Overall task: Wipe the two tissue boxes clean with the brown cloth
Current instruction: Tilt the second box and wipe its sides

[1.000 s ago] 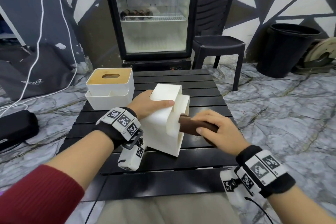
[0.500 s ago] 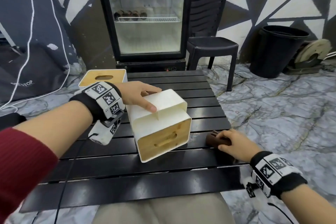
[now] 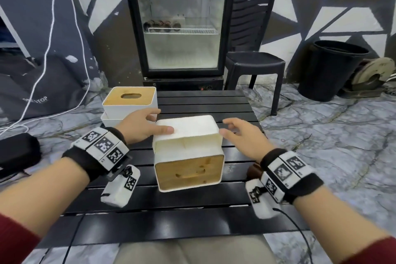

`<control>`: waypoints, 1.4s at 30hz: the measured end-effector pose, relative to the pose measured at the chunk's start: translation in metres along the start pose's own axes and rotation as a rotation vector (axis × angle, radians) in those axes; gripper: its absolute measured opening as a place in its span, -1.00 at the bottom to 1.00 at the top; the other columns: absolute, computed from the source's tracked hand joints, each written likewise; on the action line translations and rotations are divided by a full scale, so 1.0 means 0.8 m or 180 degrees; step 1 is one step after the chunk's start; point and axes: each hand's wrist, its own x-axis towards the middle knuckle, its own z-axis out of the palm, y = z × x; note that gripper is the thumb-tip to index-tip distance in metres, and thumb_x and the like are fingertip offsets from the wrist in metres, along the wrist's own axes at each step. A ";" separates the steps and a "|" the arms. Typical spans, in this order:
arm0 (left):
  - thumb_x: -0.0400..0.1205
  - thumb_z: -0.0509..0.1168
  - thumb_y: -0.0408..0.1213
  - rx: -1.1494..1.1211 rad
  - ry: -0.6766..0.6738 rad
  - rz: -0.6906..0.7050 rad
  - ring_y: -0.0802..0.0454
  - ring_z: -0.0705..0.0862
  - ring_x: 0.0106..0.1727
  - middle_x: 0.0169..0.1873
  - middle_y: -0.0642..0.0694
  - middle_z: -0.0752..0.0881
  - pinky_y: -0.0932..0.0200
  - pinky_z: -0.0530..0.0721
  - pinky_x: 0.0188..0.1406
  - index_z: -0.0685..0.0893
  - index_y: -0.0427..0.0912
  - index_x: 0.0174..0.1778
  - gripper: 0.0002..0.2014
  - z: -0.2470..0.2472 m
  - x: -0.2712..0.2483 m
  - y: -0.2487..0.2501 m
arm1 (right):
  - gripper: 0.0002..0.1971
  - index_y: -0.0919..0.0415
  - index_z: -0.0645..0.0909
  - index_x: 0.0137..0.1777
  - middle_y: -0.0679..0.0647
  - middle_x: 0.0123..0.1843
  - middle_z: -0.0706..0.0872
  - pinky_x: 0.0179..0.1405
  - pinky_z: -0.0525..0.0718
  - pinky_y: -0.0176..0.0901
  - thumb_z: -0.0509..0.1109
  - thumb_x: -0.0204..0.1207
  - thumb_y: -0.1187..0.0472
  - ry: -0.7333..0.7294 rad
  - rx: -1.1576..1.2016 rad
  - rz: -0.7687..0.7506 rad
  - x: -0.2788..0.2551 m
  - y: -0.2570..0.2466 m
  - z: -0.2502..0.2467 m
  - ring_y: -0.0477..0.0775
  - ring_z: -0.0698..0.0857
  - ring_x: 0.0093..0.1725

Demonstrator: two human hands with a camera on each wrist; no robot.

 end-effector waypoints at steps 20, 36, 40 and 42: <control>0.56 0.41 -0.16 -0.1262 -0.0337 -0.0058 -0.04 0.75 -0.08 0.06 -0.08 0.70 -0.02 0.78 -0.20 0.40 0.11 0.23 -0.60 0.018 -0.039 0.008 | -0.34 -0.08 0.21 0.43 0.06 0.15 0.61 -0.02 0.72 0.11 0.39 0.39 -0.16 0.0005 0.0713 0.0264 -0.009 -0.030 0.015 0.11 0.66 0.04; 0.29 0.62 -0.19 -0.0665 0.0084 0.0689 0.27 0.78 -0.24 -0.06 0.15 0.71 0.43 0.67 -0.33 0.44 -0.03 -0.21 -0.56 0.074 -0.058 -0.020 | -0.59 -0.06 0.43 -0.20 -0.24 -0.02 0.61 -0.40 0.62 -0.44 0.62 0.19 0.27 0.0240 0.0956 -0.0200 -0.048 0.027 0.028 -0.11 0.70 -0.32; 0.30 0.62 -0.13 -0.0535 0.0117 0.0677 0.31 0.76 -0.22 -0.04 0.17 0.69 0.39 0.65 -0.24 0.47 0.01 -0.26 -0.60 0.085 -0.070 -0.027 | -0.61 -0.04 0.45 -0.25 -0.13 0.02 0.61 -0.44 0.61 -0.40 0.62 0.16 0.29 0.0132 0.0859 -0.0242 -0.057 0.037 0.033 -0.18 0.64 -0.39; 0.29 0.62 -0.12 -0.0499 0.0094 0.0662 0.32 0.76 -0.21 -0.08 0.16 0.71 0.38 0.63 -0.28 0.47 0.00 -0.26 -0.61 0.089 -0.076 -0.031 | -0.62 -0.03 0.46 -0.26 -0.05 0.02 0.57 -0.45 0.66 -0.30 0.62 0.17 0.29 0.0095 0.0768 -0.0233 -0.062 0.039 0.035 -0.18 0.65 -0.37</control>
